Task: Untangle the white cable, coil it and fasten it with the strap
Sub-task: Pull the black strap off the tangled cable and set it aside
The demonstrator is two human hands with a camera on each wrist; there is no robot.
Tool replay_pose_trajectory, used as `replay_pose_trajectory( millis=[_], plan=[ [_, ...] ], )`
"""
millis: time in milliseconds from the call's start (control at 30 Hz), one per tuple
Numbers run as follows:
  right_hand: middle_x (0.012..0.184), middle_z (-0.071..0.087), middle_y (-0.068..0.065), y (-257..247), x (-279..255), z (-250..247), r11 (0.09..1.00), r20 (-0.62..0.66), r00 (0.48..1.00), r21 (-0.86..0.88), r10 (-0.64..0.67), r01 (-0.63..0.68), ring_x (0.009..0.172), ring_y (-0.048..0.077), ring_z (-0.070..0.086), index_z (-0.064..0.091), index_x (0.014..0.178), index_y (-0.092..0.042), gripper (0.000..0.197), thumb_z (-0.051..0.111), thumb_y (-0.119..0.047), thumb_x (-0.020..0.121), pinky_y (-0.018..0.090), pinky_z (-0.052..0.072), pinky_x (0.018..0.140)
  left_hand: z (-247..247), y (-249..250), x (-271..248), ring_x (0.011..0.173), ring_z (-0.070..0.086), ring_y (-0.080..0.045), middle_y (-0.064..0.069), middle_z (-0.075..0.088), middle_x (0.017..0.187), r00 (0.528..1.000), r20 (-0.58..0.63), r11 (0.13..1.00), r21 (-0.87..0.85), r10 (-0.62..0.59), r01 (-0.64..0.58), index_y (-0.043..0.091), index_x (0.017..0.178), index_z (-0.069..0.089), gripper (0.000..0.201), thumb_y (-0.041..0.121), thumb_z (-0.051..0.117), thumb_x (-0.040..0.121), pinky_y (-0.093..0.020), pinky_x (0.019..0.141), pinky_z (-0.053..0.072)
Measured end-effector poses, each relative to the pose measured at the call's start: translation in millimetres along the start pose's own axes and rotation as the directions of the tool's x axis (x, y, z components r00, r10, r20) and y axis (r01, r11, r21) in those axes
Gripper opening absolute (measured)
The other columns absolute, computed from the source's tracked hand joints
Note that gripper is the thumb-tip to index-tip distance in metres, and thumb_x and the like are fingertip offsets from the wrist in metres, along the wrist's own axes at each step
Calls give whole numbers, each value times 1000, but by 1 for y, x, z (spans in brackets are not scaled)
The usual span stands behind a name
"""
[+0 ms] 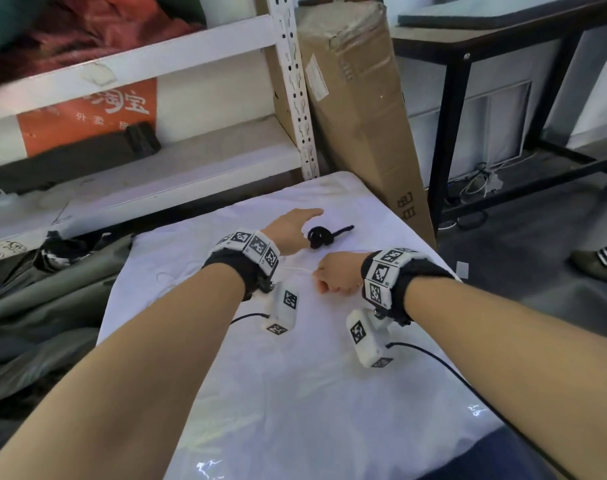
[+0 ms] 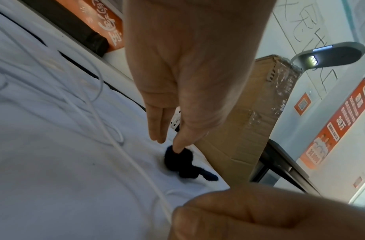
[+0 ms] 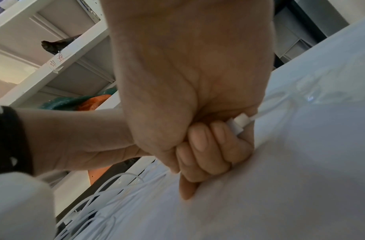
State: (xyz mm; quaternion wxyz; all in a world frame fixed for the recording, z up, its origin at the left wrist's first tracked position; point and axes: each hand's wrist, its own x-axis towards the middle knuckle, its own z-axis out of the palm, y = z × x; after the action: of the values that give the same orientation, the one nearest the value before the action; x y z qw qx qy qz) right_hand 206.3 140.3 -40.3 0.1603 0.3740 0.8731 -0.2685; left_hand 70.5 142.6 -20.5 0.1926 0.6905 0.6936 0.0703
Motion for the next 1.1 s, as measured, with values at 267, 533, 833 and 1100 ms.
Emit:
replay_pose_trajectory(
  millis=[267,533,833,1100],
  plan=[
    [43,31,-6,-18,-12,-15,693,16,999,721,-41,17,27,6,23,54,79,-11,37,31,-26,103,16,17,33,-21,-14,-57,114,56,-10,2,62,125,998,-65,904,-425,7,-34,19,121,62,27,14,51,96,-24,102,38],
    [44,29,-10,-58,-44,-39,161,-30,910,981,-413,105,32,2,25,47,79,-13,33,28,-26,103,15,16,38,-54,-27,-135,79,55,-9,2,64,83,992,-104,797,-592,71,-119,25,87,70,24,38,51,95,-29,83,42],
    [46,32,-8,-80,-59,-16,133,-28,896,986,-443,96,34,3,30,57,101,-6,31,29,-20,102,16,23,40,-59,-51,-186,77,47,-19,-12,55,87,957,-267,646,-751,-108,-137,17,84,70,7,18,64,85,-34,82,36],
    [60,46,-2,-92,-68,-6,113,47,903,994,-427,2,48,7,47,50,84,-9,23,32,-12,98,15,44,48,-54,-56,-199,64,51,-7,4,57,75,962,-255,591,-793,-101,-148,12,104,67,17,9,53,93,-19,69,47]
  ],
)
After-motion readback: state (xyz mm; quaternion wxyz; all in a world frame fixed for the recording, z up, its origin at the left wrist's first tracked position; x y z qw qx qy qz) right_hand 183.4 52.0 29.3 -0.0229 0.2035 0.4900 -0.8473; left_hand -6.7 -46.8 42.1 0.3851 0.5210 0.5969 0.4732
